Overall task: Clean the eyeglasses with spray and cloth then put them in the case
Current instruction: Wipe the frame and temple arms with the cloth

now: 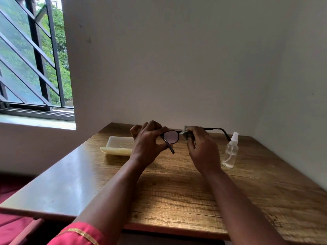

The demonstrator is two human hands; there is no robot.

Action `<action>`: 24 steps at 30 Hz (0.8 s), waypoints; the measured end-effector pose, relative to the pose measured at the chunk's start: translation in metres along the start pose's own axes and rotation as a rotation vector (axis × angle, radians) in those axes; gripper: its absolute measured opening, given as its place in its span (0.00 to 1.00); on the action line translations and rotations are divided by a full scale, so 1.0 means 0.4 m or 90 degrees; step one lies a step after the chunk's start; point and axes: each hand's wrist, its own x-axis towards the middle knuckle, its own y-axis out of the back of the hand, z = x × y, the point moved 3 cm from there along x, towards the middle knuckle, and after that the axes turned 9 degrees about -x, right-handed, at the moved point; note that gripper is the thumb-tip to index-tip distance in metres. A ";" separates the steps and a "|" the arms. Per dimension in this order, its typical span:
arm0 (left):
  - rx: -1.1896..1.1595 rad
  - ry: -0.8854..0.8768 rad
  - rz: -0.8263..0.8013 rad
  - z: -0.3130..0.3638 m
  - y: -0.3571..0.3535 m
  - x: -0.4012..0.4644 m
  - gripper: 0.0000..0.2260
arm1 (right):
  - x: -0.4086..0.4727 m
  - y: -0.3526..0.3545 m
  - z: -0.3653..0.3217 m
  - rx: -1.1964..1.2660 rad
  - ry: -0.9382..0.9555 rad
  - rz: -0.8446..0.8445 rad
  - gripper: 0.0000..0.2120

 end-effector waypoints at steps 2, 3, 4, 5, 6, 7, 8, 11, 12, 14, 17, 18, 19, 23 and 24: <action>0.011 -0.011 0.000 0.006 -0.003 -0.001 0.20 | 0.001 0.003 0.007 -0.035 -0.025 0.029 0.10; 0.013 -0.013 0.001 0.008 -0.003 0.000 0.21 | 0.001 0.005 0.009 -0.056 -0.034 0.038 0.10; 0.014 -0.014 0.007 0.007 -0.001 0.001 0.21 | 0.002 0.005 0.009 -0.072 -0.040 0.043 0.10; 0.014 -0.011 0.016 0.006 0.001 0.001 0.20 | 0.001 0.006 0.009 -0.082 -0.044 0.045 0.10; 0.011 -0.004 0.028 0.004 0.005 0.002 0.20 | 0.001 0.008 0.008 -0.086 -0.048 0.046 0.10; 0.007 0.007 0.037 0.003 0.009 0.002 0.19 | 0.001 0.009 0.006 -0.088 -0.051 0.046 0.10; 0.002 0.018 0.043 0.001 0.012 0.002 0.19 | 0.001 0.011 0.004 -0.091 -0.051 0.043 0.10; -0.002 0.032 0.038 0.001 0.015 0.001 0.19 | -0.001 0.010 -0.004 -0.063 -0.018 0.020 0.08; -0.001 0.029 0.035 0.001 0.015 0.001 0.19 | -0.001 0.008 -0.006 -0.038 -0.007 0.007 0.08; 0.004 0.017 0.025 -0.001 0.011 -0.001 0.19 | -0.001 0.003 -0.008 0.011 0.006 -0.014 0.08; 0.006 -0.003 0.013 0.005 0.007 -0.002 0.19 | 0.001 0.007 -0.002 0.018 -0.004 0.012 0.07; 0.006 -0.008 0.009 0.007 0.005 -0.001 0.20 | 0.002 0.010 0.001 0.003 -0.014 0.027 0.06; 0.010 -0.013 0.005 0.011 0.005 -0.001 0.20 | 0.002 0.013 0.004 -0.016 -0.027 0.038 0.06; 0.035 -0.005 0.019 0.010 0.013 0.001 0.19 | -0.001 0.012 0.010 -0.080 -0.072 0.034 0.05; 0.040 0.001 0.024 0.008 0.015 0.001 0.19 | -0.002 0.012 0.009 -0.082 -0.072 0.029 0.05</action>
